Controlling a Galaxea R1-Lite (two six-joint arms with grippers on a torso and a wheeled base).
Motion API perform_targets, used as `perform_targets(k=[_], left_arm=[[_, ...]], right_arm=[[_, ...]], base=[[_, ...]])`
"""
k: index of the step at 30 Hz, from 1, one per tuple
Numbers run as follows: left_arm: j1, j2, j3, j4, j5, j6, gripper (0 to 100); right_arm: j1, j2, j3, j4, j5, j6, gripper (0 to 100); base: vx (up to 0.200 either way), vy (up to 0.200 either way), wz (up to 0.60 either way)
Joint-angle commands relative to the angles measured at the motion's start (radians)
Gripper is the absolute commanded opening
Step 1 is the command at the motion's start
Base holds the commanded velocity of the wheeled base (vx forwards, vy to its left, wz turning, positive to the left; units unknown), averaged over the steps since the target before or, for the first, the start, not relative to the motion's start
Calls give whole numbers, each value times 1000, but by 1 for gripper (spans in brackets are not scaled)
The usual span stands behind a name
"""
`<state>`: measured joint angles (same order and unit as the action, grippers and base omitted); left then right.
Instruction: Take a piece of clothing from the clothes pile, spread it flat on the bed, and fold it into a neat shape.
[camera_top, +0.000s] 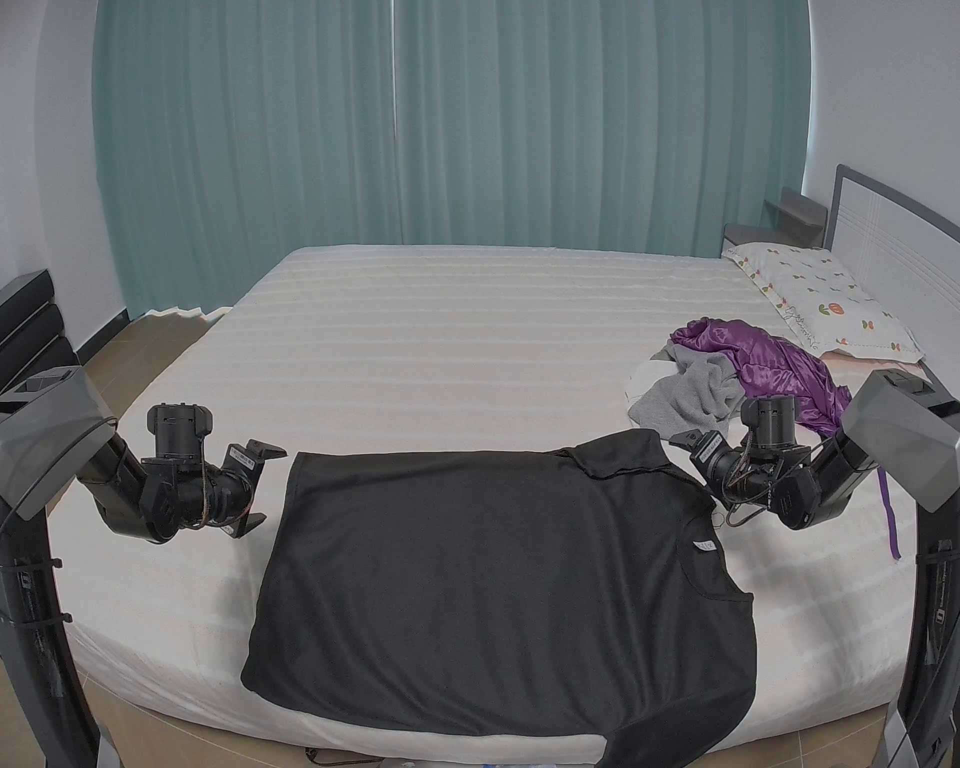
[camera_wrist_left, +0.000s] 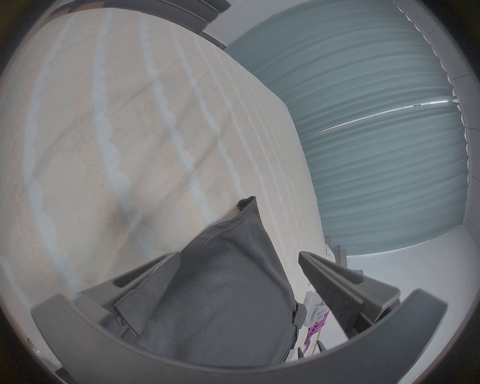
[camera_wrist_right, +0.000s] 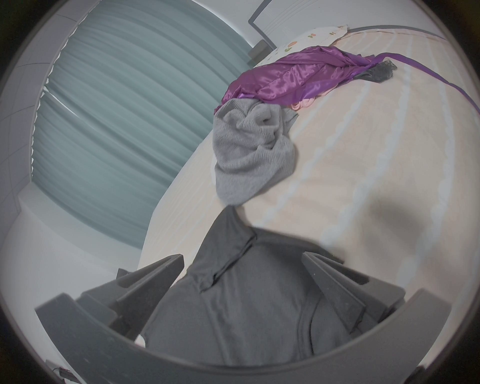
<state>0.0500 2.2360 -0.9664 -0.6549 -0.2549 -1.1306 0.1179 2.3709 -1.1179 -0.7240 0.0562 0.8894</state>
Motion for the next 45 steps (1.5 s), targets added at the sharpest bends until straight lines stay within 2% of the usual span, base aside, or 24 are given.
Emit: perform_targets(k=[1, 6, 8, 10, 15, 20, 24, 33, 42, 45], left_arm=[[2, -9, 26, -3, -9, 3, 100], [1, -52, 94, -31, -37, 5, 100], [-2, -78, 132, -55, -38, 5, 100], [-6, -93, 153, -60, -38, 6, 100], [-16, -183, 207, -48, -37, 17, 100], [-30, -246, 318, -55, -37, 48, 100], [-32, -272, 383, -58, -37, 100, 100], [-45, -280, 437, -57, -38, 115, 100], [-48, -280, 445, -58, -46, 132, 100], [-48, -289, 448, -57, -61, 130, 100]], right_arm=[[36, -111, 145, -35, 25, 5, 100], [49, -182, 362, -213, 31, 5, 100], [57, -213, 490, -359, 36, 5, 100], [62, -220, 567, -439, 40, 3, 100], [55, -260, 698, -518, 44, 5, 100], [43, -266, 820, -658, 53, 69, 100], [45, -257, 865, -698, 63, 77, 100], [43, -269, 905, -709, 86, 105, 100], [43, -246, 905, -721, 86, 105, 100], [45, -245, 905, -721, 86, 105, 100]], base=[[0, 0, 0], [0, 0, 0], [0, 0, 0], [0, 0, 0], [0, 0, 0], [0, 0, 0], [0, 0, 0], [0, 0, 0], [-200, 0, 0], [0, 0, 0]])
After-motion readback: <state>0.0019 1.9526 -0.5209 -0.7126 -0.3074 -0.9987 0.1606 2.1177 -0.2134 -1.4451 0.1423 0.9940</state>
